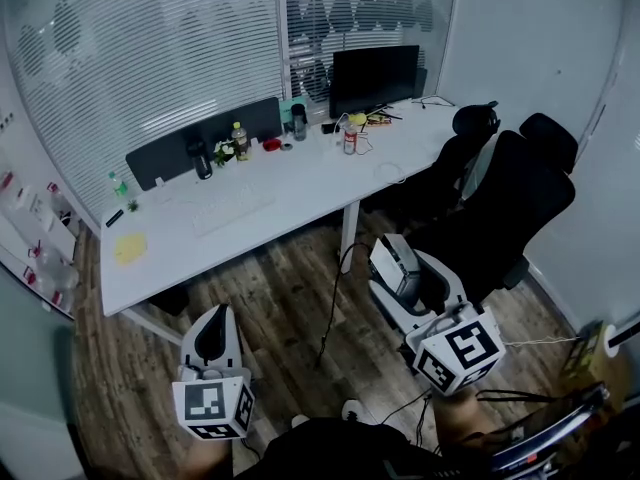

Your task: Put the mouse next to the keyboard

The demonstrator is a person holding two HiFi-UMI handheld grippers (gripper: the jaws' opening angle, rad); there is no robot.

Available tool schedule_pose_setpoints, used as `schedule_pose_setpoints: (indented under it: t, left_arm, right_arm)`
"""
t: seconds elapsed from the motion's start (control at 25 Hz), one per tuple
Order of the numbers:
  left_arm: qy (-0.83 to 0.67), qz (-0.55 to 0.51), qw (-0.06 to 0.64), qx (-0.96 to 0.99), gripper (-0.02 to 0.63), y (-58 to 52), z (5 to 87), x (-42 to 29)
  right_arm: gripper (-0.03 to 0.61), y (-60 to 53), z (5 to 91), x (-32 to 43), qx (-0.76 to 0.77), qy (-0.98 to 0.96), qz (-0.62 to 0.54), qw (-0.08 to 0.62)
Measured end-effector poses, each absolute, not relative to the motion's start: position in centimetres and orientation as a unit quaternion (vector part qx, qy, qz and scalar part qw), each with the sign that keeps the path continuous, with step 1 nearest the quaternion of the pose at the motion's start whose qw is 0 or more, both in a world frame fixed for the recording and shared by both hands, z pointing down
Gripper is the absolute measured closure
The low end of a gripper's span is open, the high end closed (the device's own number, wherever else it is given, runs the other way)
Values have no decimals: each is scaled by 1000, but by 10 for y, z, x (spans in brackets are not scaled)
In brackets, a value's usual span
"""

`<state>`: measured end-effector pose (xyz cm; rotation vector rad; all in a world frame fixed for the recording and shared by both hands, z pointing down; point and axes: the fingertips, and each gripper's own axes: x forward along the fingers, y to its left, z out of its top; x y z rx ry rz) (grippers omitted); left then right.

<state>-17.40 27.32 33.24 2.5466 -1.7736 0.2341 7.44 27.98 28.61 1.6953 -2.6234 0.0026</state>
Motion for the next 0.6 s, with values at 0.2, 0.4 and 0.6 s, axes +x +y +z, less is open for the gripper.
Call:
schedule_pose_setpoints:
  t: [0.2,0.4,0.6]
  left_arm:
    - [-561,70,9,825,584,273,330,-175]
    - [-554,56,19,830,584,266,335,-187]
    - [-535,64,25,842,584,261,340,-197]
  right_arm:
    - [282,281,282,68,539,-842,1,2]
    - [282,282,287,56,548,-837,1,6]
    - [282,286,286,41,560,-828,1,16]
